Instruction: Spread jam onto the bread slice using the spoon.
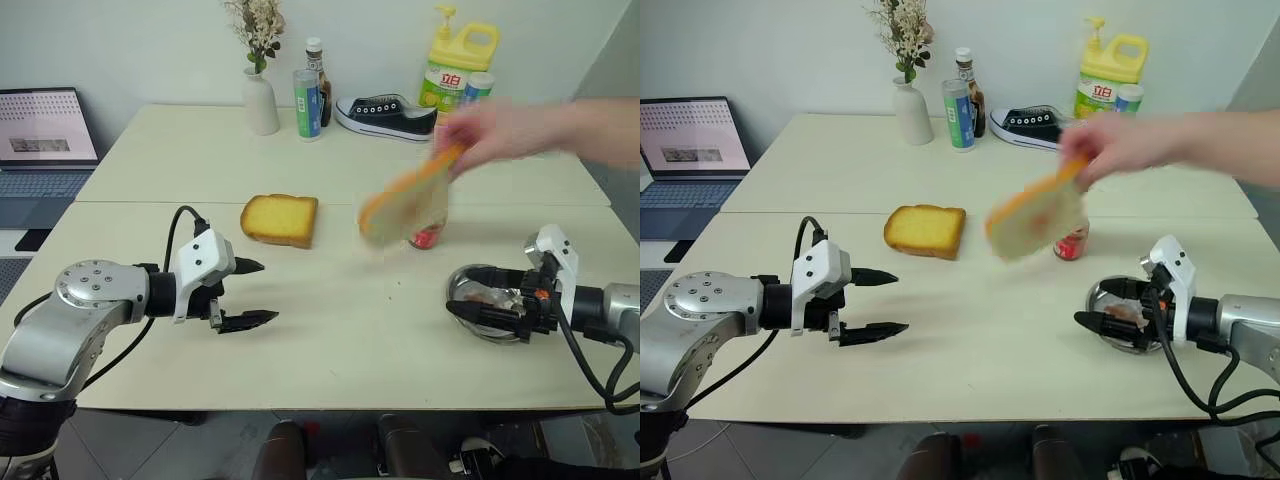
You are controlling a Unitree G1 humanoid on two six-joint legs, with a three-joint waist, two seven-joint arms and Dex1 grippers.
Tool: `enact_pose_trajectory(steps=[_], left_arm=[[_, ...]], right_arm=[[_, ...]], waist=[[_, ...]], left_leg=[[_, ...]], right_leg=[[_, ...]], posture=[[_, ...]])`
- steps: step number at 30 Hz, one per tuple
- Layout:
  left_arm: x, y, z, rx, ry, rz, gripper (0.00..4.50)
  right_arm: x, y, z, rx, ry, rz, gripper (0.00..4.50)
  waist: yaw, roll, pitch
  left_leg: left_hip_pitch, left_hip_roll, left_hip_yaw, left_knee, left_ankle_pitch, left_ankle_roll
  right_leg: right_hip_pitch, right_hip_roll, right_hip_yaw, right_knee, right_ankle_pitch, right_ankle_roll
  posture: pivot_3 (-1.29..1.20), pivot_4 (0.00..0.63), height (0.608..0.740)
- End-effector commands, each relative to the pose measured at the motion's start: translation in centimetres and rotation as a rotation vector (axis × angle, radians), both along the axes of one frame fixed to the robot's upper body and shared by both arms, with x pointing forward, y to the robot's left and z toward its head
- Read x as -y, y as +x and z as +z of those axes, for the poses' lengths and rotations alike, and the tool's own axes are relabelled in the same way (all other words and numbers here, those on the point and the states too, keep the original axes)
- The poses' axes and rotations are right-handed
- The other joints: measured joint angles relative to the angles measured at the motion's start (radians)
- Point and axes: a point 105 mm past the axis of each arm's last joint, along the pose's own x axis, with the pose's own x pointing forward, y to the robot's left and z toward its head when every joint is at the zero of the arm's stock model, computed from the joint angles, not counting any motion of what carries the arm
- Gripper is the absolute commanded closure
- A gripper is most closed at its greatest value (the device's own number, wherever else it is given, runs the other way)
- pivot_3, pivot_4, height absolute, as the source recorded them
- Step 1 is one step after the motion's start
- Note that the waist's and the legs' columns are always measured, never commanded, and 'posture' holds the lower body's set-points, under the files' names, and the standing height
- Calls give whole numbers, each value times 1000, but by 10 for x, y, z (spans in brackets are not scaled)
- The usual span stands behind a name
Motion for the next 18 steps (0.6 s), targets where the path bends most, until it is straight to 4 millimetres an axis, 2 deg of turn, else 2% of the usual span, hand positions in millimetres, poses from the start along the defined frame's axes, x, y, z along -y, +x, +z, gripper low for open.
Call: enact_pose_trajectory(steps=[1, 14, 18], left_arm=[[2, 1, 10, 42, 1, -20, 0], [0, -3, 13, -1, -38, 3, 0], [-6, 9, 25, -10, -177, 102, 0]], right_arm=[[-3, -3, 8, 34, 4, 15, 13], [-13, -7, 9, 32, 13, 40, 13], [-26, -7, 7, 54, -3, 87, 13]], waist=[[0, 0, 0], [0, 0, 0], [0, 0, 0]], left_leg=[[0, 0, 0, 0, 0, 0], [0, 0, 0, 0, 0, 0], [0, 0, 0, 0, 0, 0]], right_leg=[[0, 0, 0, 0, 0, 0], [0, 0, 0, 0, 0, 0], [0, 0, 0, 0, 0, 0]], posture=[[0, 150, 740], [0, 150, 740], [0, 150, 740]])
